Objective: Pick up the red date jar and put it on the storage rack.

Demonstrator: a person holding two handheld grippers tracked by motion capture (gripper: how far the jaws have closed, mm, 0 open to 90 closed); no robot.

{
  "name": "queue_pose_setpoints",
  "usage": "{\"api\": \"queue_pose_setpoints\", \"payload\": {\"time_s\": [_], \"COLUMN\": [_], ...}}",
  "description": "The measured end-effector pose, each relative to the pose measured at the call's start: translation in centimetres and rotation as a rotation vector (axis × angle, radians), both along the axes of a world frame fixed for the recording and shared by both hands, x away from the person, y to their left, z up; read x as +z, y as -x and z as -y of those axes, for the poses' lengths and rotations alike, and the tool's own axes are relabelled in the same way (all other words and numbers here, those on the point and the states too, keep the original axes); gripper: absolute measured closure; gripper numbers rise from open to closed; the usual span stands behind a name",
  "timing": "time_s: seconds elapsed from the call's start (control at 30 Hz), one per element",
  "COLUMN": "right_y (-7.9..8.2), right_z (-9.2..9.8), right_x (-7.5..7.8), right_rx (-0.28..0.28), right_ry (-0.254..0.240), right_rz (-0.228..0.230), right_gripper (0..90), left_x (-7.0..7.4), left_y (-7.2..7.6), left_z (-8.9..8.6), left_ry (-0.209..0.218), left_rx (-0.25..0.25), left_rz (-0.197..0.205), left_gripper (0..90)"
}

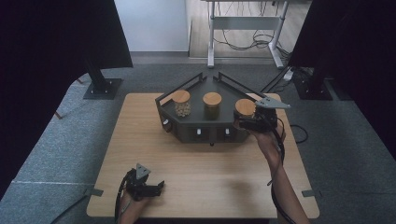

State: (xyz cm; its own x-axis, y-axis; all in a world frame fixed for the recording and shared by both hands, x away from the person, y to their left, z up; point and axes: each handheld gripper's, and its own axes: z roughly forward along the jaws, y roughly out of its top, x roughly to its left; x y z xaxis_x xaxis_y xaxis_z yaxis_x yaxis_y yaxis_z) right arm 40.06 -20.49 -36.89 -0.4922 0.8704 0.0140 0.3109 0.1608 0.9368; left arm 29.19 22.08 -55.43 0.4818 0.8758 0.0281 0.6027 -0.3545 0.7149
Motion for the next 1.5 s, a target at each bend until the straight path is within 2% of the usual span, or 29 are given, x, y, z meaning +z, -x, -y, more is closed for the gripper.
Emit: {"api": "queue_pose_setpoints", "payload": {"time_s": [0.37,0.63,1.03,1.5], "right_y": [-1.9,-3.5,-5.6,-6.6], "right_z": [0.0,-0.2,-1.0,-1.0], "right_x": [0.7,0.3,-1.3,-3.2], "right_rx": [-0.019,-0.033,-0.062,-0.081], "right_ry": [0.016,0.039,0.070,0.073], "right_rz": [0.018,0.011,-0.004,-0.022], "right_gripper": [24.4,24.5,24.4,24.4], "left_x": [0.0,0.0,0.0,0.0], "left_y": [0.0,0.0,0.0,0.0], "left_z": [0.0,0.0,0.0,0.0], "left_ry": [0.000,-0.001,0.001,0.000], "left_rx": [0.000,-0.001,0.000,0.000], "left_rz": [0.000,-0.001,-0.001,-0.002], "left_gripper": [2.7,2.7,2.7,2.7]}}
